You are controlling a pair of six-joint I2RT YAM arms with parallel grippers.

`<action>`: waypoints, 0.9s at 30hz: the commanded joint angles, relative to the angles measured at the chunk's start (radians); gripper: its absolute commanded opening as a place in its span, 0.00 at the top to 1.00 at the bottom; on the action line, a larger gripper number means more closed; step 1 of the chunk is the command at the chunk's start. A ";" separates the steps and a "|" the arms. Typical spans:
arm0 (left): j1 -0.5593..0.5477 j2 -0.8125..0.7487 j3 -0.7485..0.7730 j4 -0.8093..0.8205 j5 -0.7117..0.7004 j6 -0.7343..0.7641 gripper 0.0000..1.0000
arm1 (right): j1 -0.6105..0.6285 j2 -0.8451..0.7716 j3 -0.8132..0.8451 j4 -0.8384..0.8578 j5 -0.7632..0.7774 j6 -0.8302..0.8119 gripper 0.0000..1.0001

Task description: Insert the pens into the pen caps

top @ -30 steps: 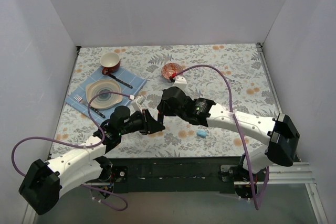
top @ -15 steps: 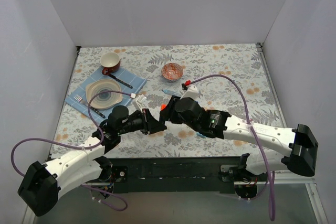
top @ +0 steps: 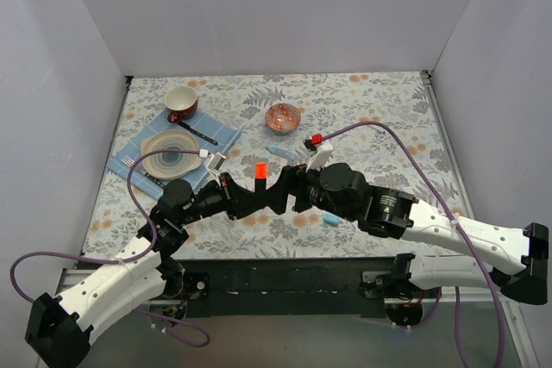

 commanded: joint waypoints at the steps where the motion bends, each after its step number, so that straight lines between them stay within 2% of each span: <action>1: 0.004 -0.062 0.025 -0.035 0.039 0.029 1.00 | 0.001 -0.074 0.085 0.032 -0.093 -0.214 0.10; 6: 0.004 -0.114 0.050 -0.052 0.173 0.075 1.00 | -0.008 -0.138 0.122 0.103 -0.232 -0.381 0.10; 10: 0.002 -0.076 0.235 -0.399 0.192 0.254 1.00 | -0.030 -0.086 0.261 0.009 -0.365 -0.456 0.11; 12: 0.004 -0.079 0.248 -0.449 0.197 0.301 1.00 | -0.042 -0.035 0.337 -0.020 -0.411 -0.488 0.11; 18: 0.004 -0.143 0.207 -0.397 0.267 0.295 1.00 | -0.074 0.033 0.368 0.012 -0.554 -0.495 0.13; 27: 0.004 -0.226 0.185 -0.353 0.315 0.284 1.00 | -0.123 -0.007 0.187 0.261 -0.686 -0.435 0.17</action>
